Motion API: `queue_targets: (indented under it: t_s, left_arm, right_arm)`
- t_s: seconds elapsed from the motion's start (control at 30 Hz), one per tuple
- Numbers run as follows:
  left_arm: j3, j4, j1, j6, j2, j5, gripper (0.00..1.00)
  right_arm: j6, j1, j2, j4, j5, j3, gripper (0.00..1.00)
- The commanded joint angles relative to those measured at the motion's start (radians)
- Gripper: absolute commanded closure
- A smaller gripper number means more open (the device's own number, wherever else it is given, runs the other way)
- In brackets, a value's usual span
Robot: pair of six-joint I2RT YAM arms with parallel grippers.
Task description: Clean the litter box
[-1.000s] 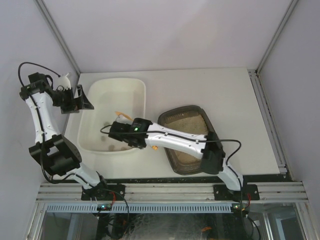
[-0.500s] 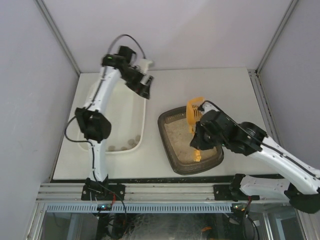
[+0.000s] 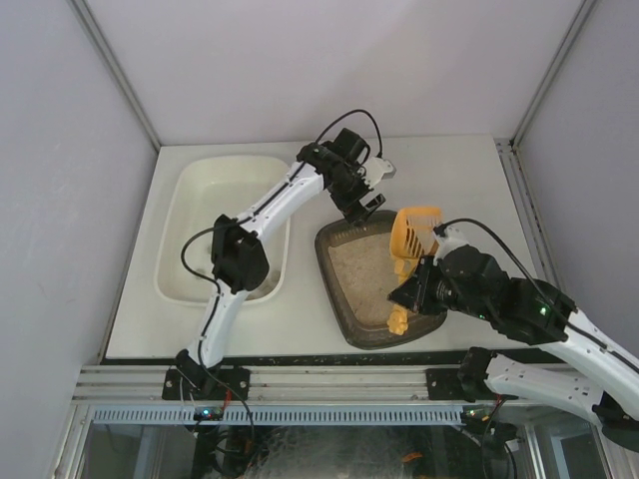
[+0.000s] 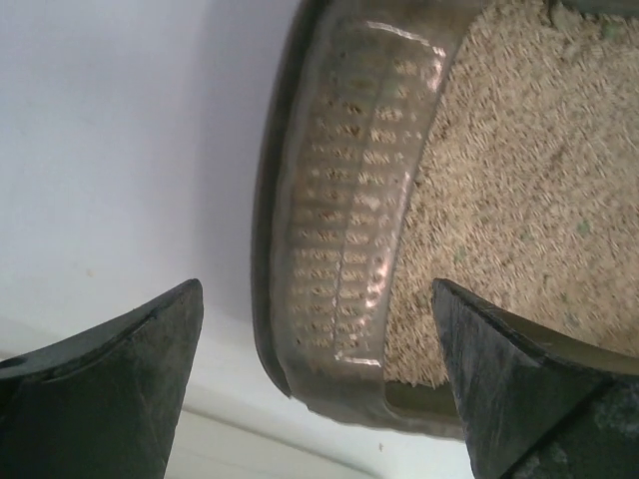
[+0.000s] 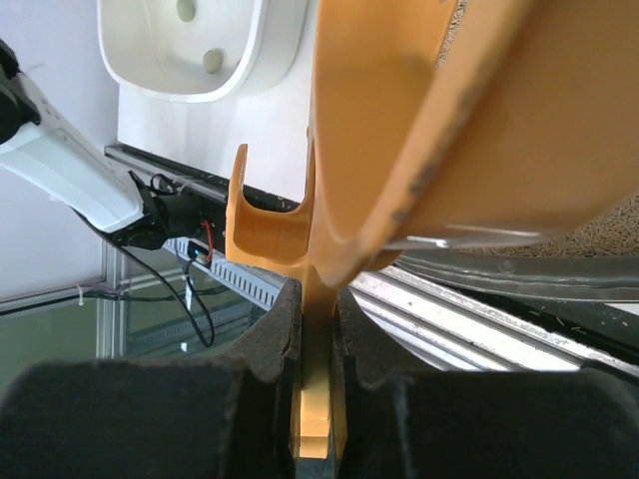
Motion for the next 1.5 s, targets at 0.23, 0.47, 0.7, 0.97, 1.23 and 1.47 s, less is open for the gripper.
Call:
queue_targets:
  t_s: [0.23, 0.47, 0.7, 0.97, 1.23, 1.47]
  left_arm:
    - [0.017, 0.044, -0.017, 0.092, 0.084, 0.000, 0.00]
    - [0.009, -0.015, -0.044, 0.144, 0.124, 0.027, 0.00]
    - [0.041, -0.018, -0.053, 0.109, 0.176, -0.007, 0.04]
    - [-0.108, 0.081, 0.002, -0.094, 0.095, -0.044, 0.24]
    - [-0.364, 0.187, 0.149, -0.371, -0.032, 0.065, 0.39]
    - [-0.670, 0.352, 0.212, -0.486, -0.253, 0.075, 0.36]
  right_arm:
    - [0.055, 0.016, -0.057, 0.070, 0.038, -0.037, 1.00]
    - [0.060, 0.009, -0.079, 0.085, 0.043, -0.068, 1.00]
    - [0.054, -0.009, -0.094, 0.081, 0.043, -0.075, 1.00]
    - [0.021, -0.067, -0.087, 0.047, -0.004, -0.077, 1.00]
    - [-0.122, -0.250, -0.023, 0.070, -0.255, -0.084, 1.00]
    - [-0.276, -0.429, 0.162, 0.072, -0.541, -0.083, 1.00]
